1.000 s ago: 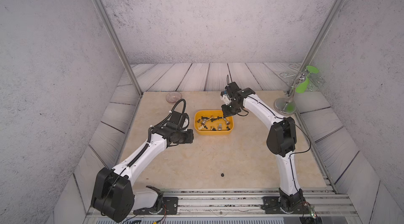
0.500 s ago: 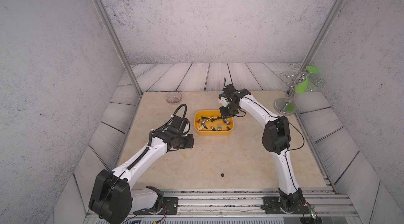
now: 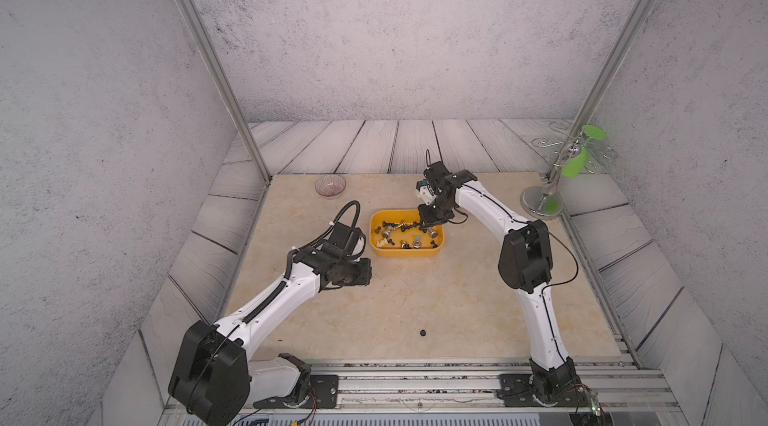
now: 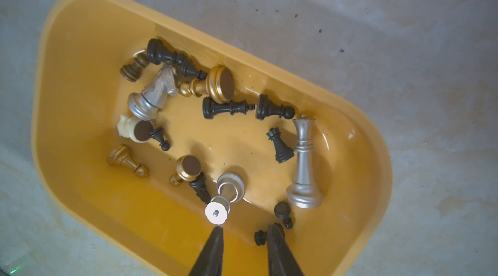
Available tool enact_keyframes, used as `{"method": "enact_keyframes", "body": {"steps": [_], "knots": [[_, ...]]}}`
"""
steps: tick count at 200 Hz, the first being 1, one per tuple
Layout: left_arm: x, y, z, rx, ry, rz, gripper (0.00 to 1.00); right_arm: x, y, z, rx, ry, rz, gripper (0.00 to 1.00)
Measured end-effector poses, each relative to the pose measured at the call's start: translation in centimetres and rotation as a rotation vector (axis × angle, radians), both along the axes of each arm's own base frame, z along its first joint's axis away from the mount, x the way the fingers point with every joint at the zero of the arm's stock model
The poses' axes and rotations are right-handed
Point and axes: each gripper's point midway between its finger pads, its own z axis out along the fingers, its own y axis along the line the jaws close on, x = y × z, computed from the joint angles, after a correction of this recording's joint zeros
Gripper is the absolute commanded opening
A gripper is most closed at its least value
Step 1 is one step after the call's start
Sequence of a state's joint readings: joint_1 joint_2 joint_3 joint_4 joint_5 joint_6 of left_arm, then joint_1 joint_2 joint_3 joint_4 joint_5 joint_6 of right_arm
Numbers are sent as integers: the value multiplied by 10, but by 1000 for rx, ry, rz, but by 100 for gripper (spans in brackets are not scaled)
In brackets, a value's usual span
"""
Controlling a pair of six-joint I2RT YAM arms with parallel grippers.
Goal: Put the chess pieces into the storage box
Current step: Place the chess piece in the storage box.
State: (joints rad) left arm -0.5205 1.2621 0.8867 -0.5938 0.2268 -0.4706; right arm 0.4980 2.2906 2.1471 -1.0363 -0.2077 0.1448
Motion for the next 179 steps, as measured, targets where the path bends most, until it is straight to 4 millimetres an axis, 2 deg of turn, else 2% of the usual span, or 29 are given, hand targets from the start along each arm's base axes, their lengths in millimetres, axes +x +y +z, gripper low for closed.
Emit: {"method": "enact_keyframes", "body": {"steps": [45,76,95,136,179], "knots": [[-5,-7,-2,5,4,-25,24,-3,-5,-5,-3,15,-6,30],[-10,-14,-7,21,17,-49,24,-14,-11,-10,-7,40,-7,30],[-12,-18,-11,27,22,-64,24,-21,-14,-3,4,36,-6,30],[-19,-30,-18,41,36,-105,24,-33,-19,24,42,-19,-5,30],[-24,-50,-25,50,51,-160,24,-62,-33,32,45,-18,-7,30]]}}
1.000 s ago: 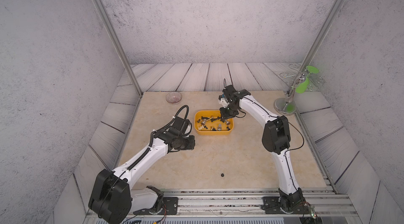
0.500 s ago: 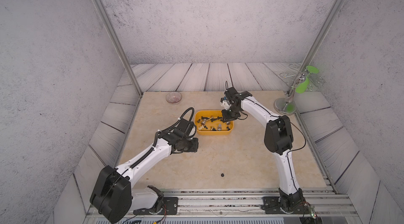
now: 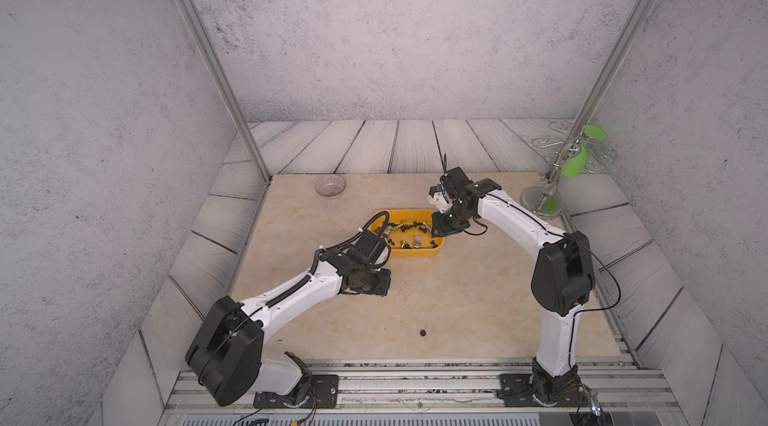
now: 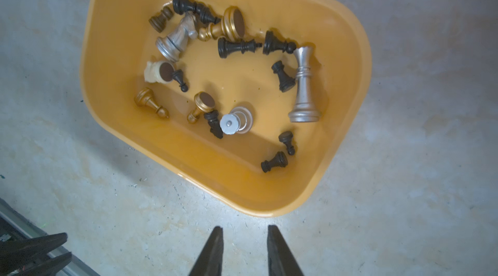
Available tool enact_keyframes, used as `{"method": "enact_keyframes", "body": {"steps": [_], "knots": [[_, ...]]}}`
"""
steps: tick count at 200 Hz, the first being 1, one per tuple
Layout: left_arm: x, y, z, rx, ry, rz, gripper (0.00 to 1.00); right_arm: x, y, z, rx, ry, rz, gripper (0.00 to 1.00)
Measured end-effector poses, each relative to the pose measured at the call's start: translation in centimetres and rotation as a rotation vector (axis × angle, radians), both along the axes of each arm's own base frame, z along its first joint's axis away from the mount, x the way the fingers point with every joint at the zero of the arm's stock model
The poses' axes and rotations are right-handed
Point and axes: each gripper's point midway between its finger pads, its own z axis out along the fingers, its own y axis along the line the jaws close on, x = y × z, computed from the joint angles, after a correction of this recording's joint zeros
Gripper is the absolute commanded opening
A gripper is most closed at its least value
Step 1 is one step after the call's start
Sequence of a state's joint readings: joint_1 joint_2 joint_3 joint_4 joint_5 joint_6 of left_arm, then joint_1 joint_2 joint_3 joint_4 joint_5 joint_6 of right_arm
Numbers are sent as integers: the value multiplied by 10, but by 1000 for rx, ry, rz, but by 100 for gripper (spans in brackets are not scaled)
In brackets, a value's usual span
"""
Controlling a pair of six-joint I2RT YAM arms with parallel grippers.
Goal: Put the chess pieces into the storage box
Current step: Place the chess piece in the storage box, then pick up the chess piece at the center of the board.
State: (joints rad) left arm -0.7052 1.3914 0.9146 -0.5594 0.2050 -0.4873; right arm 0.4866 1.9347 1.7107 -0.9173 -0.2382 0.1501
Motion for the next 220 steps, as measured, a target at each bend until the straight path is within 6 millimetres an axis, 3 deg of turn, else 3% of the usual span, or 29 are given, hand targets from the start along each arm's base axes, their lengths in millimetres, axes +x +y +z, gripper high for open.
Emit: {"method": "enact_keyframes", "body": {"steps": [130,220], "knots": [[-25,-60,-13,37,25,-172,24,-84,-46,-32,-26,84,-57,30],[-56,-80,-27,104,53,-280,24,-117,-64,-40,-18,96,-108,31]]}}
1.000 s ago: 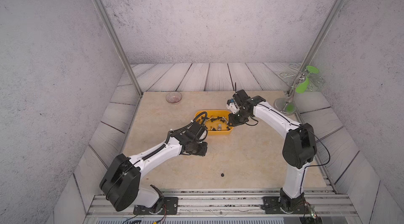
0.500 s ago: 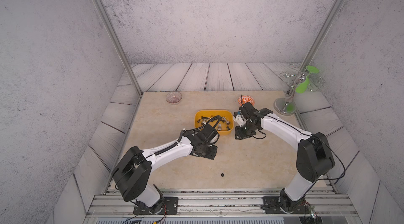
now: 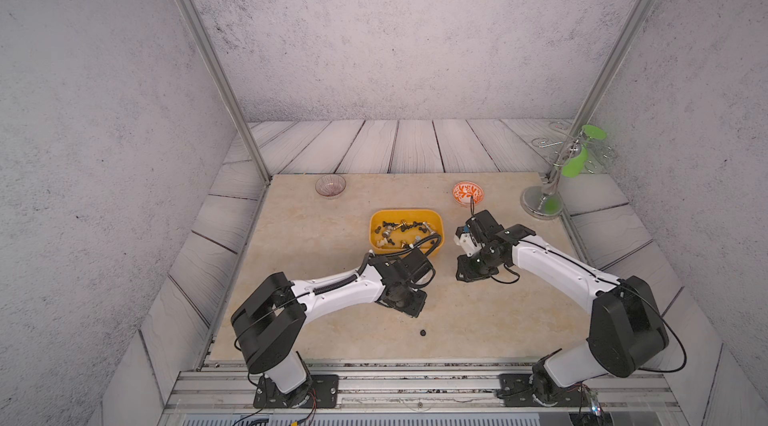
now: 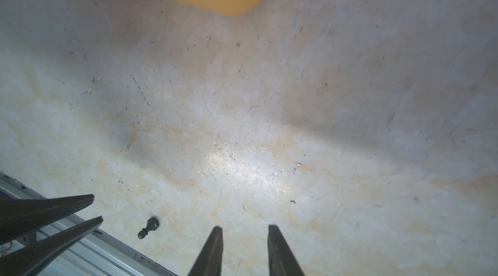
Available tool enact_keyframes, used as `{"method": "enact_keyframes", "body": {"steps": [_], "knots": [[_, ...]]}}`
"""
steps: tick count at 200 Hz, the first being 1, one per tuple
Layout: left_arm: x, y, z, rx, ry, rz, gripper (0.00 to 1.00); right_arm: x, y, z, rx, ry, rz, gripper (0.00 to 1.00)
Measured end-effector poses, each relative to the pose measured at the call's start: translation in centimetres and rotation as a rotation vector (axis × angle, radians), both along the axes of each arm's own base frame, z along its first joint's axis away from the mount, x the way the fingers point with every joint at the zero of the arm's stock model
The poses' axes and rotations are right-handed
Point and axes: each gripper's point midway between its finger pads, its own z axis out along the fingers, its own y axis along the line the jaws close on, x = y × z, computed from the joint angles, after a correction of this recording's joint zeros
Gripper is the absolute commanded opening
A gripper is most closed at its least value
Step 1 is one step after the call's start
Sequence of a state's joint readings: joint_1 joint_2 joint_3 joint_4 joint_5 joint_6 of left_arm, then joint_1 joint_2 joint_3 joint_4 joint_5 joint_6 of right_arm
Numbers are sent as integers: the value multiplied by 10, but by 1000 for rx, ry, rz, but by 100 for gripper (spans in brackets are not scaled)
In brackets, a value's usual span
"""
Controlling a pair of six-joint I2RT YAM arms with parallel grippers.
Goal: Put the chess pieces into the storage box
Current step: Pick up the chess piece at the center of the board.
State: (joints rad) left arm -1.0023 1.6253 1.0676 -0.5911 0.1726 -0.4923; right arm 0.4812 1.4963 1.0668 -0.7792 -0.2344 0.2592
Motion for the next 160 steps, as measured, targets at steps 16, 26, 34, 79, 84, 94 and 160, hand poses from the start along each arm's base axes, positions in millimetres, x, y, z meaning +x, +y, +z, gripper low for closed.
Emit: {"method": "enact_keyframes", "body": {"steps": [16,26,34,79,84,94,160], "knots": [[-8,-4,-3,10,6,-22,24,-1,0,1,6,-10,-2,31],[-12,-7,-5,14,10,-35,24,-2,-1,0,8,-12,-3,31],[-16,-9,-6,19,13,-46,24,-2,-1,0,9,-15,-3,31],[-27,-22,-16,43,31,-82,24,-5,-4,-6,6,-9,-9,31],[-28,-22,-17,45,33,-85,24,-5,-5,-6,6,-8,-11,31],[-29,-24,-18,46,37,-88,24,-6,-6,-7,7,-7,-16,31],[-37,-28,-24,68,57,-96,24,-13,-17,-6,11,-18,-55,31]]}}
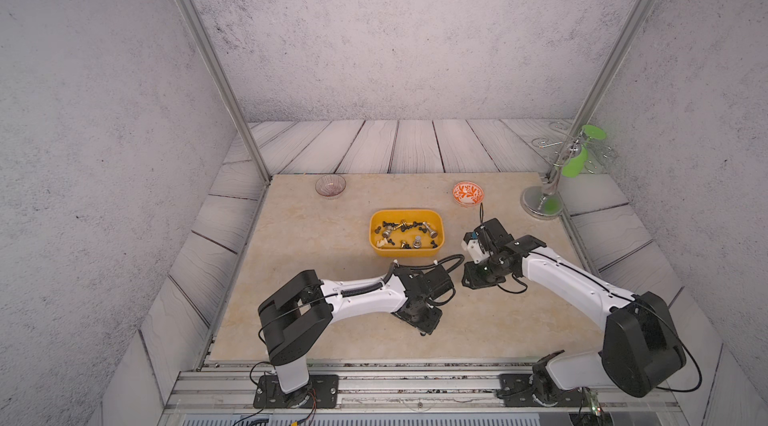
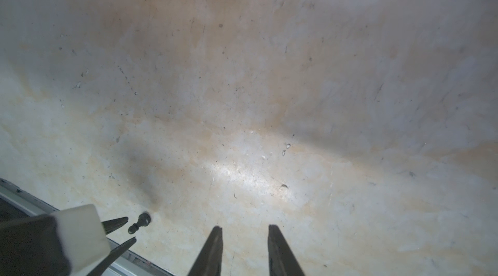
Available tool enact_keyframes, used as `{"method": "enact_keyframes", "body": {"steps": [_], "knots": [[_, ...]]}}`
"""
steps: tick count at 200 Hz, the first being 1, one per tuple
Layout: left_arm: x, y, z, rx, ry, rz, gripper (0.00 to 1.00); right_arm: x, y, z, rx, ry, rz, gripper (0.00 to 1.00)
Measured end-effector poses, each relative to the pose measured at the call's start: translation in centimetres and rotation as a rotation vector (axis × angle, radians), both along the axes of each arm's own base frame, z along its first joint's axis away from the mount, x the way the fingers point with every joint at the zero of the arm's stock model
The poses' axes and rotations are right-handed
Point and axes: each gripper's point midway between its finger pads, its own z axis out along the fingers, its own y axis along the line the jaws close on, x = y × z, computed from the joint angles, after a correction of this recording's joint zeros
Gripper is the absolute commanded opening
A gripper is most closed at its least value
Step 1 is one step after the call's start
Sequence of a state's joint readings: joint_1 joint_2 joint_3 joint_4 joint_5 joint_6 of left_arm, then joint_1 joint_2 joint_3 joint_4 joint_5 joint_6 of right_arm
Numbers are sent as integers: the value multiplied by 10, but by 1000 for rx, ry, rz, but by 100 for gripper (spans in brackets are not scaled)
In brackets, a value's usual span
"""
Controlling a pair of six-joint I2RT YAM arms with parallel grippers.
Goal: Put the chess pieces into the storage box
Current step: Pick up the chess piece at the center of the board.
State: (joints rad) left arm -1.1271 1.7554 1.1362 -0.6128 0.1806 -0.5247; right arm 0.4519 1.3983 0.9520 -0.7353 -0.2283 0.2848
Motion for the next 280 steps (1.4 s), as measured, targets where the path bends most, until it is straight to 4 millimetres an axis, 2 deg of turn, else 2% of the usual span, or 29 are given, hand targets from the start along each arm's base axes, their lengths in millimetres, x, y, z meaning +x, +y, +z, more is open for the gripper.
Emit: {"method": "enact_keyframes", "body": {"steps": [55,125,184,216,235,255,280], "knots": [[-9,0,-4,17,13,-5,24,4,-10,-3,-5,5,-39,31],[-12,6,-15,68,21,-7,24,6,-15,-3,-5,6,-55,31],[-11,8,-19,83,16,-7,8,7,-16,-3,-5,6,-59,31],[-8,8,-18,84,-4,-8,5,7,-17,-1,-1,-3,-64,30],[-2,10,-6,81,-49,-7,5,7,-17,3,4,-14,-65,30],[15,4,27,40,-124,-11,5,7,-18,5,7,-18,-69,30],[63,-5,77,-56,-227,34,6,7,-20,6,7,-18,-72,30]]}}
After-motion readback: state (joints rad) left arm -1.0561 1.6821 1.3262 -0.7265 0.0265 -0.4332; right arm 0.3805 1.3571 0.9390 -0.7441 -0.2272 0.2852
